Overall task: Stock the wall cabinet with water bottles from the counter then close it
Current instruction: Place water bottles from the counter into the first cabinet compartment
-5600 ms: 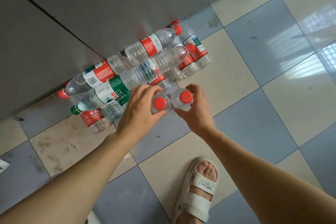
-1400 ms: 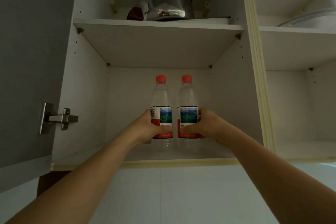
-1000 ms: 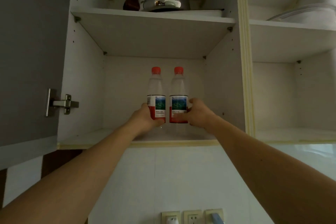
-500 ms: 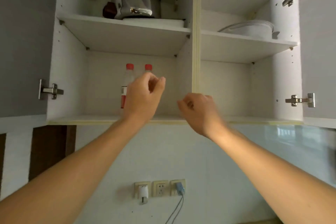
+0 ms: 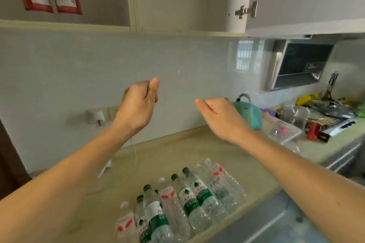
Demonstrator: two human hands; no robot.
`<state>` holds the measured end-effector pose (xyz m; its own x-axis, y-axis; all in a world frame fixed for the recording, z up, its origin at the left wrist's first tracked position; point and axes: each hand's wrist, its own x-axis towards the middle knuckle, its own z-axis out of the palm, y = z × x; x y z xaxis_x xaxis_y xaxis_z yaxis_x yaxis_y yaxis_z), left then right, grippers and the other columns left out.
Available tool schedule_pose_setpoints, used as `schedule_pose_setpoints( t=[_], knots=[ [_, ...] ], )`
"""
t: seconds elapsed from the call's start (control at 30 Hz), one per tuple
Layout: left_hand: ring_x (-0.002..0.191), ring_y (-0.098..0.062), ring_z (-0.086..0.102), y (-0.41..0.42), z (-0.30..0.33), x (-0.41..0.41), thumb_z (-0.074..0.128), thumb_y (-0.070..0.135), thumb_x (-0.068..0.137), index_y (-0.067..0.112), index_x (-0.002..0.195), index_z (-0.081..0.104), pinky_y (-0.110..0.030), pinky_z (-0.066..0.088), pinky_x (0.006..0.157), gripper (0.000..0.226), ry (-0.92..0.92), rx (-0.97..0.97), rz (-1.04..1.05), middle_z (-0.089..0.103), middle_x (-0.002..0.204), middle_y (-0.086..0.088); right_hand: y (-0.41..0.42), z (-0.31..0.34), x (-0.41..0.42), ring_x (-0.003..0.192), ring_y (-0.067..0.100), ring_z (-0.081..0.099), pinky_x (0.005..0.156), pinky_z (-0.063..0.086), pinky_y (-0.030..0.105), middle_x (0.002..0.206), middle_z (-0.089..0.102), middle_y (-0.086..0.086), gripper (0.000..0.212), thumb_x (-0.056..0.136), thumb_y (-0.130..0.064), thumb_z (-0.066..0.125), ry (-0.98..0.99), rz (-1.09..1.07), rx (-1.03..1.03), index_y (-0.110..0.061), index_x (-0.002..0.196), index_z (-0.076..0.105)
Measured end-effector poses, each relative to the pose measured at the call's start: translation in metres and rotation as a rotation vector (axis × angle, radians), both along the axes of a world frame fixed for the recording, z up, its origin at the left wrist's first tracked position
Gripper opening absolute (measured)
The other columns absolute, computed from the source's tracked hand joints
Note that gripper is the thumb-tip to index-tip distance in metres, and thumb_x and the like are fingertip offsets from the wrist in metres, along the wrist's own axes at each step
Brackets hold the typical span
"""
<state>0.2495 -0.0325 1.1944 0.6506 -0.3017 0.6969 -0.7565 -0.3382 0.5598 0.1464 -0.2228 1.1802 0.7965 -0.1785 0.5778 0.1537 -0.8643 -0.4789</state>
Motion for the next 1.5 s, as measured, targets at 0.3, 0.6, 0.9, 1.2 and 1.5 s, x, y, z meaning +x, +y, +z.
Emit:
schedule_pose_setpoints(
  t=[0.3,0.6,0.9,1.2,1.5],
  knots=[
    [0.055,0.001,0.049,-0.053,-0.199,-0.085,0.042,0.034,0.107,0.022,0.105,0.06,-0.017,0.038,0.05,0.021,0.503,0.165,-0.3,0.058,0.08,0.009,-0.021,-0.195,-0.108,0.048,0.007,0.035,0.053,0.031,0.03,0.05,0.04,-0.009,0.058,0.108,-0.041,0.038,0.22,-0.183,0.391,-0.007,0.062,0.047],
    [0.042,-0.009,0.052,-0.097,-0.424,-0.171,0.05,0.031,0.104,0.02,0.095,0.062,-0.018,0.038,0.039,0.019,0.943,0.338,-0.385,0.06,0.06,0.006,-0.064,-0.4,-0.197,0.067,0.014,0.061,0.06,0.049,0.029,0.081,0.069,0.005,0.042,0.106,-0.035,0.039,0.632,-0.357,0.697,-0.01,0.087,0.069],
    [0.069,-0.024,0.067,-0.109,-0.688,-0.198,0.056,0.036,0.1,0.024,0.093,0.063,-0.042,0.057,0.062,0.016,1.209,0.38,-0.062,0.07,0.08,-0.003,-0.125,-0.648,-0.24,0.07,0.02,0.064,0.058,0.052,0.031,0.085,0.069,0.009,0.029,0.107,-0.028,0.045,0.907,-0.412,0.869,-0.012,0.096,0.066],
    [0.093,-0.014,0.06,-0.078,-0.965,-0.189,0.072,0.033,0.091,0.017,0.108,0.063,-0.024,0.043,0.071,0.025,1.115,0.462,0.217,0.065,0.107,0.002,-0.132,-0.923,-0.194,0.068,0.022,0.066,0.057,0.058,0.03,0.089,0.068,0.014,0.018,0.107,-0.023,0.047,0.883,-0.42,1.076,-0.014,0.104,0.061],
    [0.121,-0.032,0.037,-0.028,-1.156,-0.161,0.092,0.052,0.06,0.021,0.124,0.053,-0.044,0.04,0.092,0.082,0.899,0.792,0.513,0.044,0.132,-0.012,-0.129,-1.109,-0.15,0.068,0.023,0.071,0.055,0.057,0.029,0.093,0.067,0.015,0.019,0.103,-0.024,0.058,0.861,-0.414,1.166,-0.007,0.109,0.064]
  ],
)
